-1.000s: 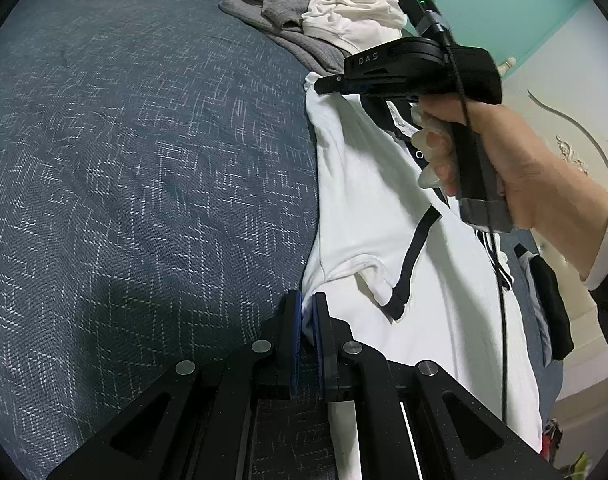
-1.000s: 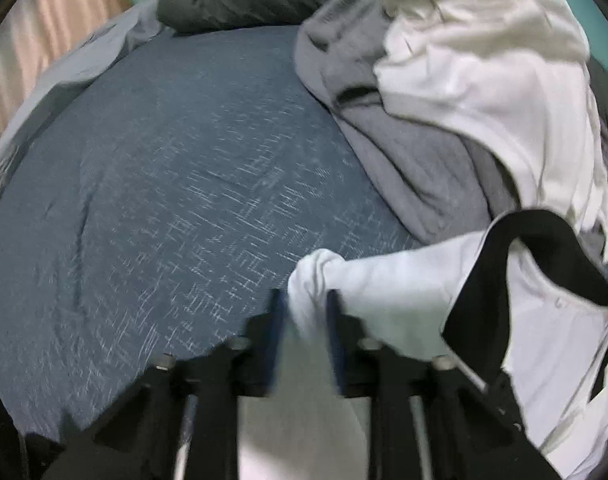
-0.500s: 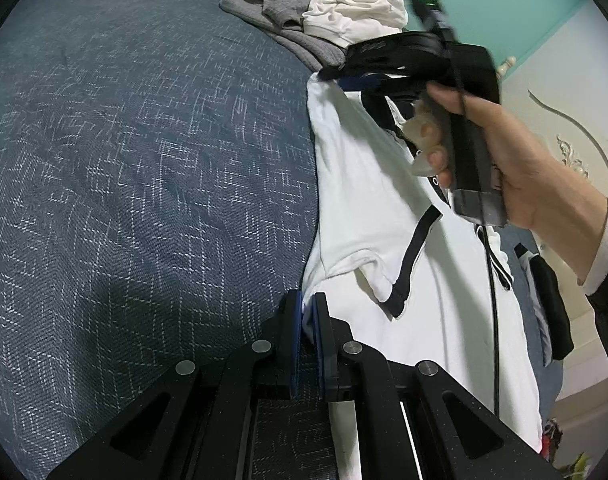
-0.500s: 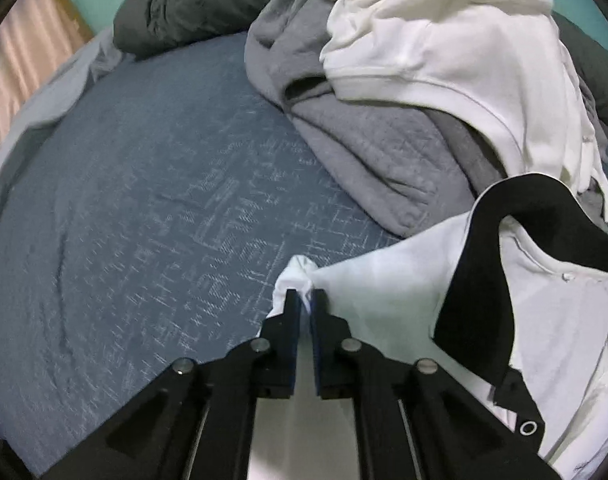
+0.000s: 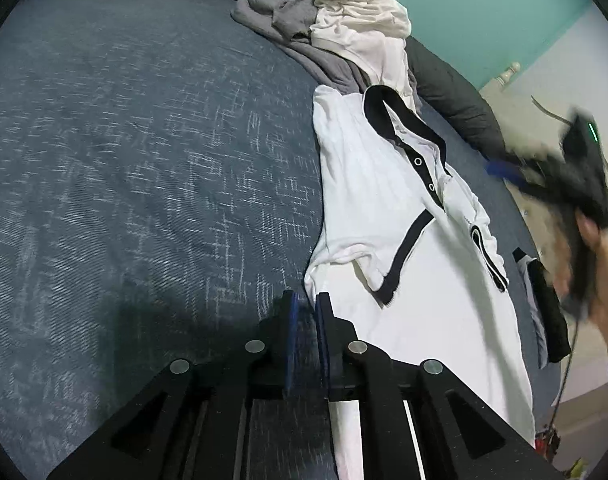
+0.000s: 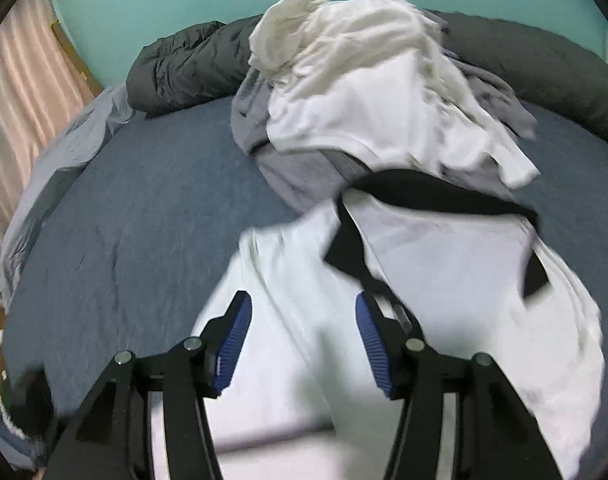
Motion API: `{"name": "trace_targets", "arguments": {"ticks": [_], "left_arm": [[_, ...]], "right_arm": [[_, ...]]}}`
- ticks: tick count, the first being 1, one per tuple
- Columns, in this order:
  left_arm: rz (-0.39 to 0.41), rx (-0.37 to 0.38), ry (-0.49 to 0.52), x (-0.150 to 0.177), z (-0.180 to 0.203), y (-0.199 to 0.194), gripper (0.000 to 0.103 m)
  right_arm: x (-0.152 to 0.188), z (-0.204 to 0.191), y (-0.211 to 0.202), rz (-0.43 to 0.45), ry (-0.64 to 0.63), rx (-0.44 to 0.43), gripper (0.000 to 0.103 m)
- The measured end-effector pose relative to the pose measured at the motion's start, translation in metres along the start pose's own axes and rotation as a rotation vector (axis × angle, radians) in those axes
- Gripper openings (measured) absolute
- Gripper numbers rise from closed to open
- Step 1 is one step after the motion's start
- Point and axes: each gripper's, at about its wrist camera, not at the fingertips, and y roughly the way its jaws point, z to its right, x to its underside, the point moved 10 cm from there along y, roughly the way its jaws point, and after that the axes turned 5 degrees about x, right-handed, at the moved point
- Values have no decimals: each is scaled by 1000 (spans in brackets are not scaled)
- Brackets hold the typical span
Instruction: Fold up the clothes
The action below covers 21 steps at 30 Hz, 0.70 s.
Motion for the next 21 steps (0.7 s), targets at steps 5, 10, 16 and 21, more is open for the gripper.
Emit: {"name": "trace_targets", "arguments": {"ticks": [5, 10, 16, 21], "left_arm": [[21, -2, -16, 11, 14, -26, 11], [-15, -44, -5, 33, 22, -52, 12], [-80, -90, 44, 71, 34, -87, 21], [-140, -97, 55, 114, 41, -107, 21]], "right_arm": [[72, 24, -36, -56, 43, 2, 64], [143, 62, -82, -102, 88, 22, 65], [215, 101, -136, -136, 180, 19, 68], [264, 116, -163, -193, 222, 14, 69]]}}
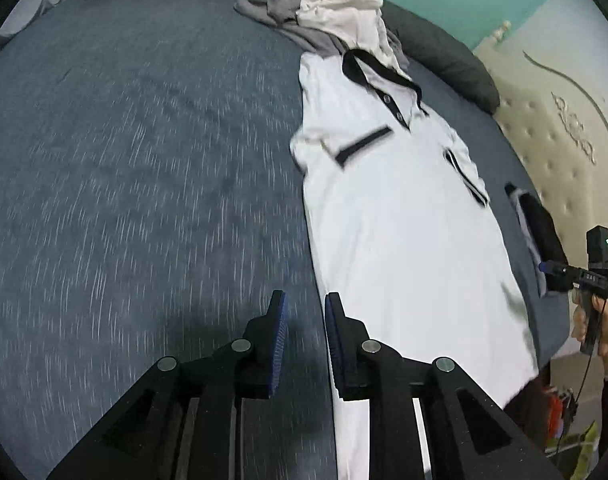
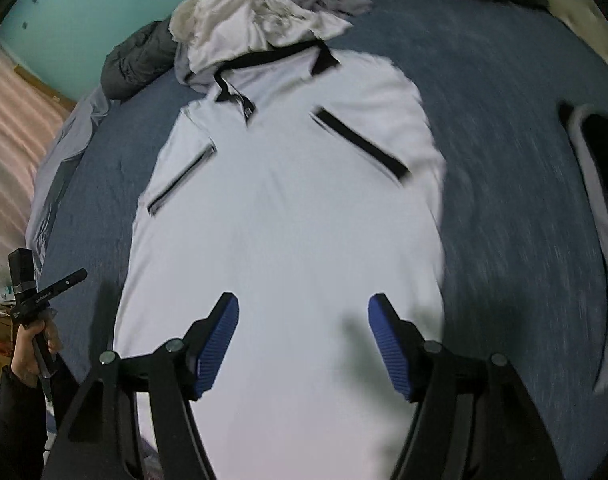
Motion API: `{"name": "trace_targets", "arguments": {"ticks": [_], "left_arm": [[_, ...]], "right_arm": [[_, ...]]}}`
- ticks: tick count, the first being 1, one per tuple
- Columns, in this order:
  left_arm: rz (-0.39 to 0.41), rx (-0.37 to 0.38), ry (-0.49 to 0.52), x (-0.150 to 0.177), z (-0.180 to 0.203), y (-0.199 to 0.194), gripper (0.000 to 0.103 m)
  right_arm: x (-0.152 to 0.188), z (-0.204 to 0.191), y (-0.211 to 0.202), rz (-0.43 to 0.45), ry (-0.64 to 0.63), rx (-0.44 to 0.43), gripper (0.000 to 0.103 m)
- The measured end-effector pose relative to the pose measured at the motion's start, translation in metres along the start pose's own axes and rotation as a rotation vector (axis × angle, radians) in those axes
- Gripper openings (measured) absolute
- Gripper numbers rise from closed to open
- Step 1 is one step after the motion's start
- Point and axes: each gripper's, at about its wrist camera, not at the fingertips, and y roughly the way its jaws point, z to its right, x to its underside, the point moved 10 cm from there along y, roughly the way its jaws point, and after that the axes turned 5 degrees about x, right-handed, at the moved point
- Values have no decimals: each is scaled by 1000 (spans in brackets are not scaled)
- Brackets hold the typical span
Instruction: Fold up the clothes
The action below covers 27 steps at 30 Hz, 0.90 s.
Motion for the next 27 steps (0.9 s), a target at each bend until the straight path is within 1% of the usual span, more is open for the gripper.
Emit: {"name": "trace_targets", "arguments": {"ticks": [4, 6, 7, 8, 12, 17, 22, 27], "left_arm": [[-47, 7, 3, 37, 7, -9, 22], [-74, 4, 12, 55, 10, -11, 30], [-87, 4, 16, 62, 12, -11, 38], [-103, 5, 19, 70, 13, -11, 40], [-151, 7, 32, 98, 19, -12, 40], [-194, 6, 38, 118, 25, -11, 40], [-245, 14, 37, 135, 31, -6, 40], [-285, 8, 31, 148, 32, 3, 41]], "right_arm": [[37, 16, -9, -29, 19, -1, 69], [55, 25, -14, -40, 34, -3, 69], [63, 30, -15, -50, 42, -1, 69], [71, 36, -16, -66, 49, 5, 69], [104, 56, -21, -135, 69, 39, 69], [148, 68, -21, -229, 63, 62, 69], [174, 75, -22, -247, 93, 47, 69], [188, 83, -22, -259, 126, 39, 69]]}}
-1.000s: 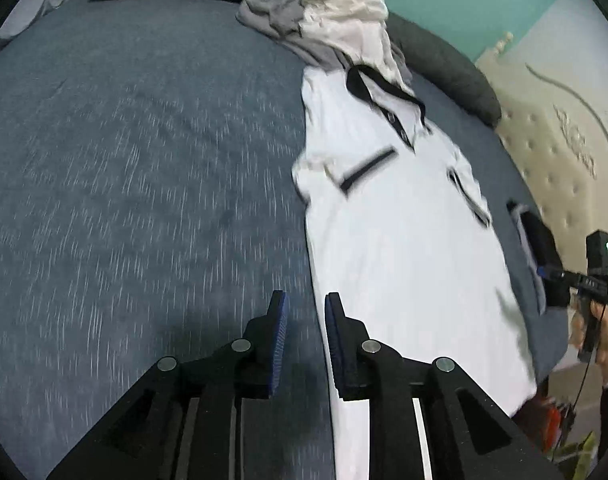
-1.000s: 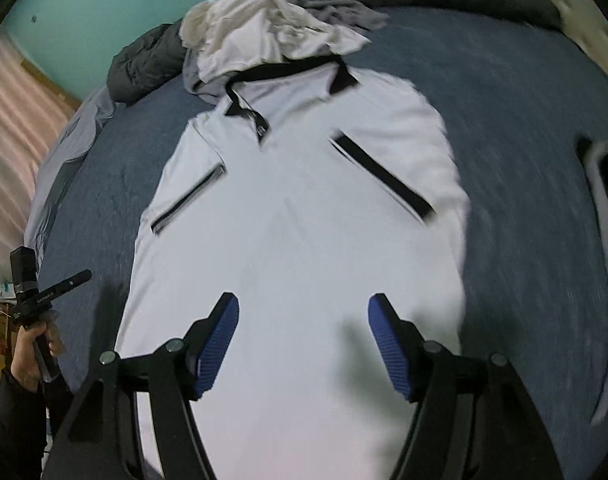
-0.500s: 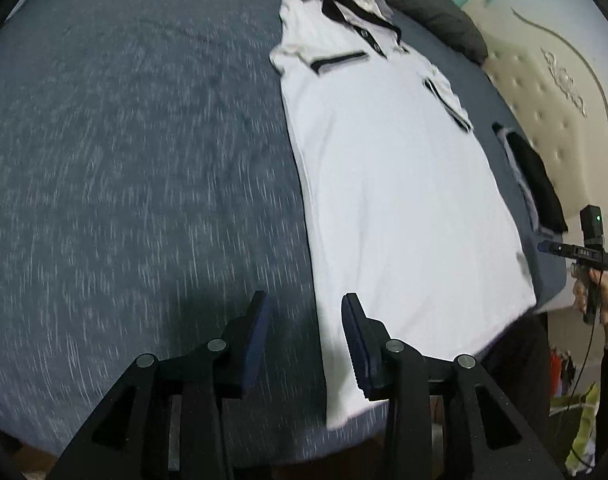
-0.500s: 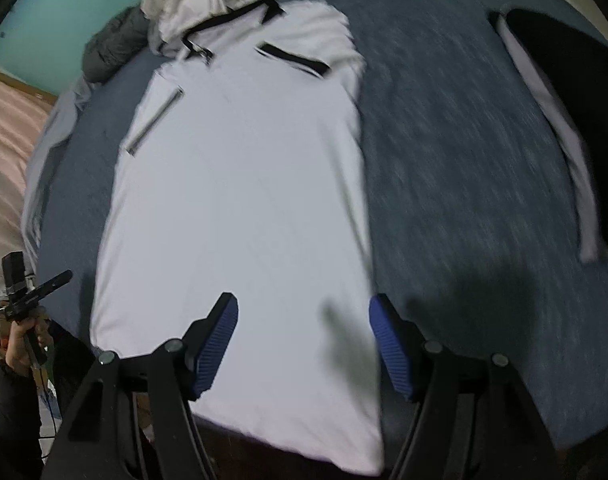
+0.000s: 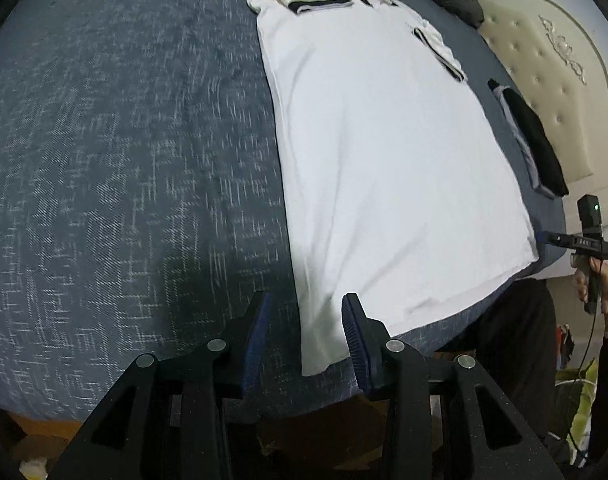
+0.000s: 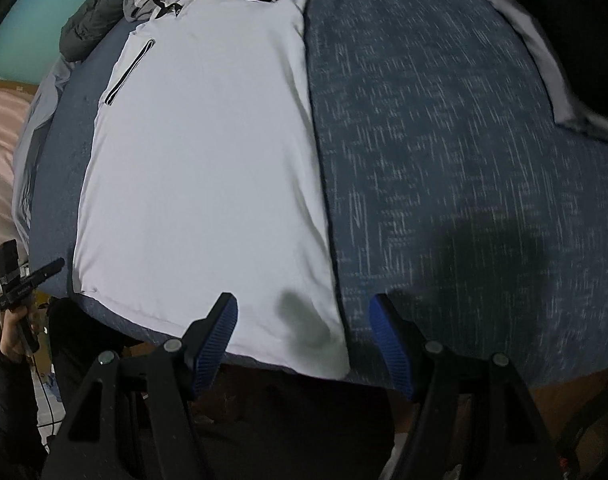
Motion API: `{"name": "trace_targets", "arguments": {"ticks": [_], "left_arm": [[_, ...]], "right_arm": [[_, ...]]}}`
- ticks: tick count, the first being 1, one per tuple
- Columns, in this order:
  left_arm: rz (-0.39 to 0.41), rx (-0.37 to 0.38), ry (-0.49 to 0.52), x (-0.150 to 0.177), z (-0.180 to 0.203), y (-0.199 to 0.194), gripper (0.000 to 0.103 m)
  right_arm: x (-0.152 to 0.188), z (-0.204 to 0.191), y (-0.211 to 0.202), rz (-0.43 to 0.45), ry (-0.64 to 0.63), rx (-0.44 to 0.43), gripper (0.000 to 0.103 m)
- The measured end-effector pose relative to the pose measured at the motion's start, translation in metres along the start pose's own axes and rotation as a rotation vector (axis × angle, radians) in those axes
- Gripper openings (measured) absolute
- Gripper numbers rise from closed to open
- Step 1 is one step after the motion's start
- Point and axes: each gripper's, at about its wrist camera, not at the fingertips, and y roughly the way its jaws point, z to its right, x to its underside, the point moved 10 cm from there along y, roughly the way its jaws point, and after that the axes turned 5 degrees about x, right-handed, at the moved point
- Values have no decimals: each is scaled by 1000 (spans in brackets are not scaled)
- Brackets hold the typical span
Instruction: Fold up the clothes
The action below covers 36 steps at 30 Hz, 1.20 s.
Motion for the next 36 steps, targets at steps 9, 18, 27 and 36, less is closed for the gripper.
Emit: {"name": "trace_targets", "arguments": {"ticks": [9, 18, 27, 36], "left_arm": [[-33, 8, -32, 9, -7, 13, 40], [-55, 17, -46, 13, -13, 23, 40], [-45, 37, -56, 18, -10, 24, 40], [-26, 47, -5, 21, 4, 22, 6]], "right_arm": [[11, 12, 10, -29, -2, -31, 69], [18, 18, 25, -64, 6, -19, 70], [22, 13, 32, -76, 14, -42, 69], [30, 7, 33, -76, -21, -76, 33]]}}
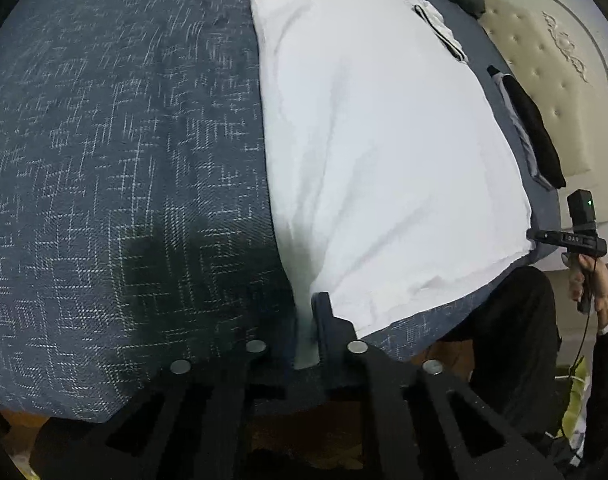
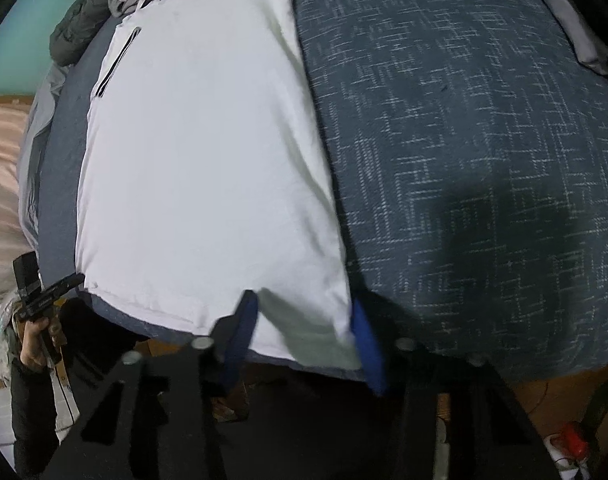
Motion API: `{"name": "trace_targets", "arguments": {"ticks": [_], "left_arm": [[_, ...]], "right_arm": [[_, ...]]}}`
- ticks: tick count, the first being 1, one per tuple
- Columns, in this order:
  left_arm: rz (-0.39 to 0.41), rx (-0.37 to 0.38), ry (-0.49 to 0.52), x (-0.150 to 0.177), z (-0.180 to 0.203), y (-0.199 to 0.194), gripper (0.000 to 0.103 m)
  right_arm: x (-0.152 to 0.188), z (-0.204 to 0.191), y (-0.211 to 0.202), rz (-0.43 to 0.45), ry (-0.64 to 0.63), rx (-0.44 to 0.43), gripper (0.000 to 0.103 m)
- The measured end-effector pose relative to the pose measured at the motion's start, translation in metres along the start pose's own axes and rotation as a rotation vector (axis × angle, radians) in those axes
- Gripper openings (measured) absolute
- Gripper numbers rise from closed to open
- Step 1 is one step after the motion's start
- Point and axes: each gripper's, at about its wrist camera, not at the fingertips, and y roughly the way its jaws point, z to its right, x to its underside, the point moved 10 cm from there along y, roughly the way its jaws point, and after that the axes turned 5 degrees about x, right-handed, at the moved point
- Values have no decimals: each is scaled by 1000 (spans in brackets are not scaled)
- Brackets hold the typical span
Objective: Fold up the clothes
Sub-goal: 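Grasp the hem with both grippers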
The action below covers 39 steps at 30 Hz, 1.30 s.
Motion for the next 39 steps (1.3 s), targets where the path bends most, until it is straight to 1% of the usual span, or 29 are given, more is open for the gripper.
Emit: {"name": "trace_targets", "arguments": {"ticks": [1, 2, 3, 4, 6, 7, 8, 11, 13, 16, 19, 23, 24, 25, 26, 33, 37, 39], "left_arm": [[9, -5, 10, -1, 1, -2, 6], [21, -6, 16, -2, 3, -5, 5], [34, -3, 19, -3, 7, -10, 5], [44, 4, 22, -4, 10, -15, 5], [59, 25, 29, -7, 16, -26, 5], [68, 31, 33, -10, 19, -33, 5], [77, 36, 37, -13, 22, -40, 5], [104, 38, 56, -20, 34, -55, 5], [122, 37, 71, -24, 39, -65, 5], [147, 41, 84, -37, 39, -76, 5], [169, 42, 88, -54, 43, -85, 5], [201, 43, 82, -80, 51, -91, 5], [211, 45, 79, -86, 52, -94, 5], [222, 47, 76, -92, 52, -98, 4], [233, 50, 72, -99, 51, -102, 4], [307, 81, 41, -158, 56, -121, 4], [324, 81, 36, -201, 56, -124, 4], [327, 74, 34, -224, 54, -124, 4]], "right_arm": [[0, 0, 0, 3, -5, 0, 26], [0, -1, -1, 16, -4, -15, 23], [-1, -2, -3, 31, 0, -33, 12], [-1, -2, -5, 45, -4, -41, 9], [-3, -3, -13, 78, -15, -55, 6], [-4, 0, -15, 88, -16, -62, 6], [-12, -2, -20, 101, -14, -70, 6], [-26, -7, -43, 145, -19, -91, 5], [-34, 1, -52, 169, -23, -96, 5], [-41, -1, -70, 201, -36, -100, 5], [-45, 6, -89, 228, -47, -116, 5], [-51, -8, -96, 255, -41, -121, 5], [-57, -12, -98, 263, -42, -122, 5], [-72, -29, -106, 267, -42, -122, 5], [-79, -36, -111, 274, -45, -121, 5], [-128, -50, -139, 334, -51, -125, 5], [-161, -56, -151, 364, -42, -142, 5], [-182, -58, -156, 376, -39, -149, 5]]}}
